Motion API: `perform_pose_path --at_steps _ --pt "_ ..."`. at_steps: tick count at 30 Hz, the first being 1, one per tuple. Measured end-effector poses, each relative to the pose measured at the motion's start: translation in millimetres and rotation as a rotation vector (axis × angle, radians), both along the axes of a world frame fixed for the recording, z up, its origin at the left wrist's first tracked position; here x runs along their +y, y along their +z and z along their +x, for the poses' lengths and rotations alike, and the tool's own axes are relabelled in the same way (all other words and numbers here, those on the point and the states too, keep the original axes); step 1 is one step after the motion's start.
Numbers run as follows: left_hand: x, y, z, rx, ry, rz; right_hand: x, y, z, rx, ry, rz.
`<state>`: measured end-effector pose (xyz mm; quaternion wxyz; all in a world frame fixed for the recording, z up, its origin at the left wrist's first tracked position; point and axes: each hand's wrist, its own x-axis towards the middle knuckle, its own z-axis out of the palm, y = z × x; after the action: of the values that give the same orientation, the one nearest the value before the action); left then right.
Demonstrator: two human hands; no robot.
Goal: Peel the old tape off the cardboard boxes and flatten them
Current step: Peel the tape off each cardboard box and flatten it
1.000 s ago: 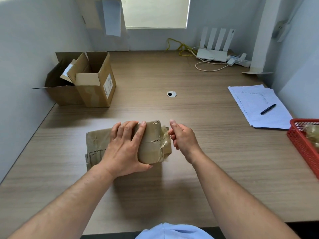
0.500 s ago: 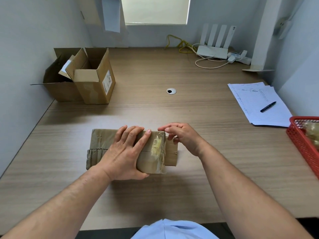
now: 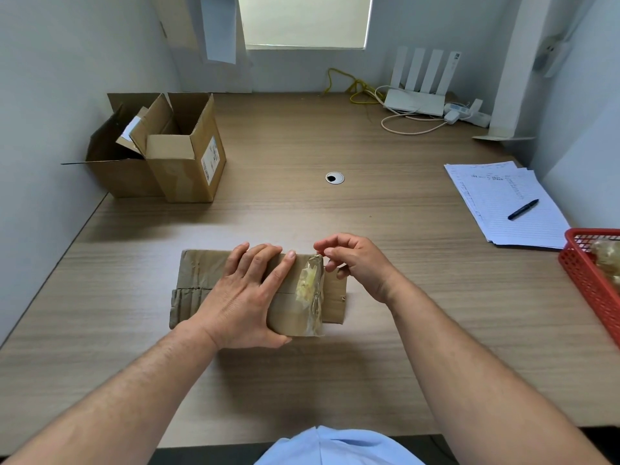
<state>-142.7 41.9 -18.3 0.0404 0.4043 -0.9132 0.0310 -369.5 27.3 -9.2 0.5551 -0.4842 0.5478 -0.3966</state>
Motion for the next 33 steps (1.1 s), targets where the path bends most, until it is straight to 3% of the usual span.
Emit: perform_pose_path --at_steps 4,12,19,23,26,33 --pt "-1.5 -1.1 -0.6 0.010 -0.004 -0.006 -0.4 -0.8 3.4 0.129 0.058 -0.017" --pt "-13.2 -0.7 0.0 -0.022 0.009 0.017 -5.0 1.9 3.2 -0.028 0.037 -0.046" --pt "-52.8 22.3 -0.4 0.072 0.292 0.366 -7.5 -4.7 4.5 -0.019 -0.053 -0.078" --pt "-61.0 20.1 1.1 0.074 0.378 0.472 -4.6 -7.1 6.5 0.032 -0.037 -0.028" --pt "-58.6 11.5 0.9 0.084 0.415 0.471 -0.1 -12.7 6.3 0.121 0.015 0.063" --pt "-53.1 6.4 -5.1 0.097 0.444 0.380 5.3 -19.8 6.1 -0.013 0.067 0.144"
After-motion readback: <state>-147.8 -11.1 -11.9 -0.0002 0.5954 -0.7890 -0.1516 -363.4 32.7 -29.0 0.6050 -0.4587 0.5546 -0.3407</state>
